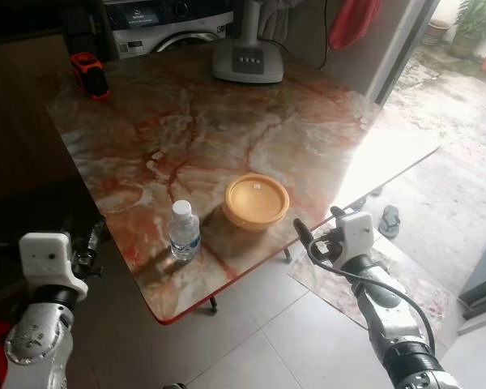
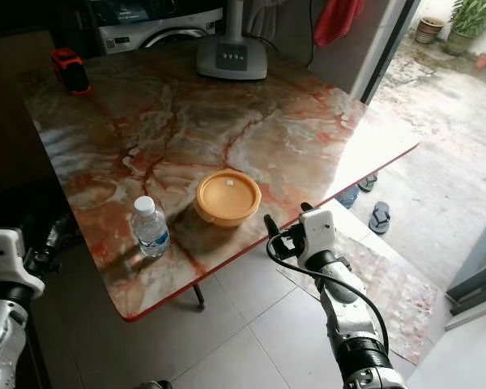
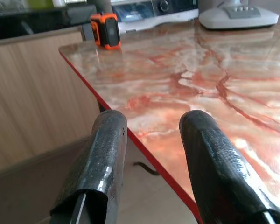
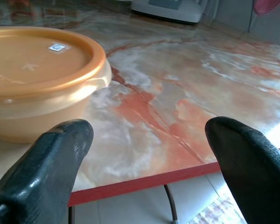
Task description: Restocking fridge
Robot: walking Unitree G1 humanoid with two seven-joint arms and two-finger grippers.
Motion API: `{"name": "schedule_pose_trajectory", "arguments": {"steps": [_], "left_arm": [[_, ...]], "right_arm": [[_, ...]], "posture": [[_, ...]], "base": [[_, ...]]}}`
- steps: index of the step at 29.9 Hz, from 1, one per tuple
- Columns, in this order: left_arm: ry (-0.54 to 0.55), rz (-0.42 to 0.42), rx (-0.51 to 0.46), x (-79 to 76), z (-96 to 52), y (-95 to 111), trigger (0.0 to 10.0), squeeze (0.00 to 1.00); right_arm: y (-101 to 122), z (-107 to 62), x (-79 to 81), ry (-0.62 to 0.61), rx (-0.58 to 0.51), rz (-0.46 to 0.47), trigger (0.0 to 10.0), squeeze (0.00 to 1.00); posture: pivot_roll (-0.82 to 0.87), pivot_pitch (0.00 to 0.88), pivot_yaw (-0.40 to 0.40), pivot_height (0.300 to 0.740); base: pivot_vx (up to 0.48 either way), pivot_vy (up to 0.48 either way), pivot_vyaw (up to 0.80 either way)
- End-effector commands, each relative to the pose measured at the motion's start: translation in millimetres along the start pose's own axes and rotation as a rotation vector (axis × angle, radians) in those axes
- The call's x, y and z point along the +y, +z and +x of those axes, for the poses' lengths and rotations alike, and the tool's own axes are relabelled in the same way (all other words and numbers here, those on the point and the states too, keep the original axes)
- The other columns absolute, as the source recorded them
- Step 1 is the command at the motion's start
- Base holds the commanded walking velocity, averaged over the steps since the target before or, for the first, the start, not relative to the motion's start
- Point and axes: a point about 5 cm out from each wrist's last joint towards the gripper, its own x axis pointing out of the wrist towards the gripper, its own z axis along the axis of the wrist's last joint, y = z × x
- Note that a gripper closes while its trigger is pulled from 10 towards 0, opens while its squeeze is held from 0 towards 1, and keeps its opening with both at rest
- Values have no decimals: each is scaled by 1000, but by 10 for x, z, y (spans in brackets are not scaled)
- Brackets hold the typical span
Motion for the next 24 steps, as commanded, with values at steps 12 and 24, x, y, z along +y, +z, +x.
{"name": "schedule_pose_trajectory", "arguments": {"steps": [12,24], "left_arm": [[-21,5,-78,-230,38,25,10000,0],[-18,-17,-73,-268,16,-2,10000,0]], "right_arm": [[165,-30,-248,-154,-131,101,10000,0],[229,-56,-276,-196,-174,146,10000,0]], "posture": [[88,112,-87,740],[89,101,-81,740]], "base": [[0,0,0],[0,0,0]]}}
